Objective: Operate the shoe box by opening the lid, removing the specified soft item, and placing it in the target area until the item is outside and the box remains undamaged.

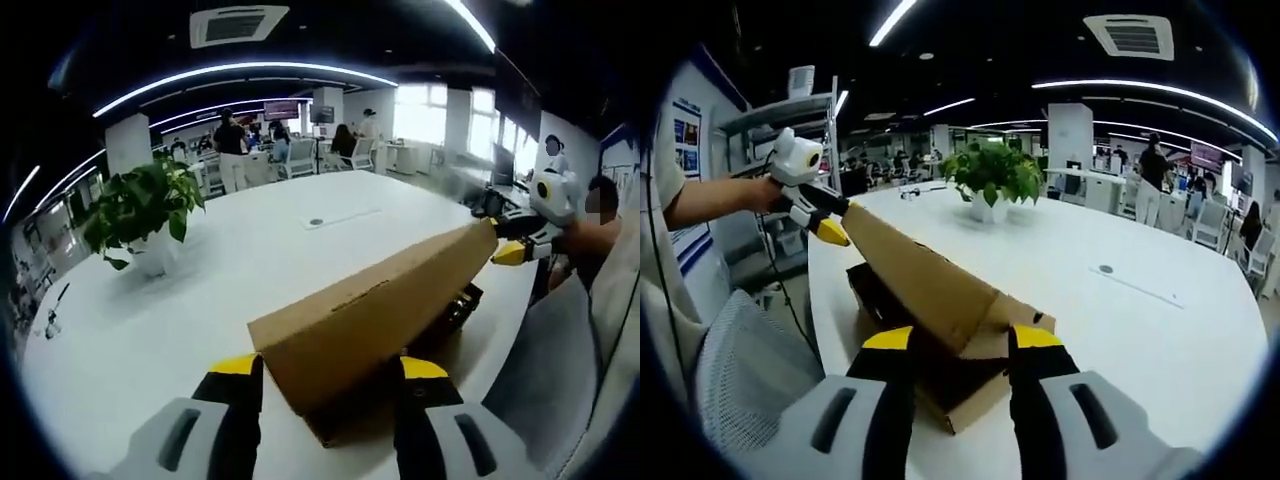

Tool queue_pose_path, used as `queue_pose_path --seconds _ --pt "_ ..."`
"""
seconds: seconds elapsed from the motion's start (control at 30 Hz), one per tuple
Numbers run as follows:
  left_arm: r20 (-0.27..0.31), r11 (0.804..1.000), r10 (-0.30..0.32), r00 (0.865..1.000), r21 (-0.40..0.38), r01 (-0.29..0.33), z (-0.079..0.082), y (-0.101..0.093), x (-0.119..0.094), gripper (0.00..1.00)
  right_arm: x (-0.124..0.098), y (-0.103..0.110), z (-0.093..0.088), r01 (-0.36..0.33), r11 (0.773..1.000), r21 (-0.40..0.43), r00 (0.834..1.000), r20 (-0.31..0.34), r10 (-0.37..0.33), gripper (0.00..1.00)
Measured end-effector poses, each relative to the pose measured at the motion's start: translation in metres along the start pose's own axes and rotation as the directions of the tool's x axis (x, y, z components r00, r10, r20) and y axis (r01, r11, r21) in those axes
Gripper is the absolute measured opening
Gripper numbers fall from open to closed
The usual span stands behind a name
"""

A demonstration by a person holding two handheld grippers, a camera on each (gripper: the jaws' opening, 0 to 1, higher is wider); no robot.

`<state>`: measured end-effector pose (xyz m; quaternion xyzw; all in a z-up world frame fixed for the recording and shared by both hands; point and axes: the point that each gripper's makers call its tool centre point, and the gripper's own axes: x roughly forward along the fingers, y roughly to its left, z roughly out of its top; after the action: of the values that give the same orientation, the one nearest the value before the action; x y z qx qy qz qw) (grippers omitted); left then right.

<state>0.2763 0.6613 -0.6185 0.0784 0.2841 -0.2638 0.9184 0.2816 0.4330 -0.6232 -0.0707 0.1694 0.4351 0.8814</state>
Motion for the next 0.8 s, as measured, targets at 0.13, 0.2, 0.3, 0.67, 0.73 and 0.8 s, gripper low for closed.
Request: queue_pose_path --seconds 0.13,0.2,0.3,0.67,0.73,0.8 --pt "0.019 1.000 0.008 1.000 -0.001 -0.008 0.007 0.004 0.001 0.52 0.001 -0.005 0.007 0.005 1.000 -0.010 1.000 0.015 -0.005 0.32" --pt "0.035 1.000 0.012 0.999 -0.012 -0.012 0.012 0.006 0.001 0.52 0.002 -0.007 0.011 0.007 1.000 -0.017 1.000 0.020 -0.007 0.32" --pt "0.046 1.000 0.019 0.999 -0.013 -0.018 0.015 0.008 0.003 0.52 0.003 -0.011 0.017 0.011 1.000 -0.027 1.000 0.028 -0.010 0.32" --pt "0.089 0.998 0.060 0.994 -0.016 -0.059 0.034 0.020 0.006 0.46 0.009 -0.024 0.032 0.022 0.998 -0.052 0.998 0.052 -0.019 0.32" --pt "0.094 0.997 0.071 0.993 -0.010 -0.070 0.037 0.023 0.007 0.43 0.011 -0.027 0.035 0.027 0.998 -0.055 0.998 0.057 -0.024 0.32" --pt "0.098 0.997 0.081 0.992 -0.005 -0.081 0.039 0.027 0.008 0.41 0.012 -0.029 0.037 0.030 0.998 -0.056 0.998 0.061 -0.026 0.31"
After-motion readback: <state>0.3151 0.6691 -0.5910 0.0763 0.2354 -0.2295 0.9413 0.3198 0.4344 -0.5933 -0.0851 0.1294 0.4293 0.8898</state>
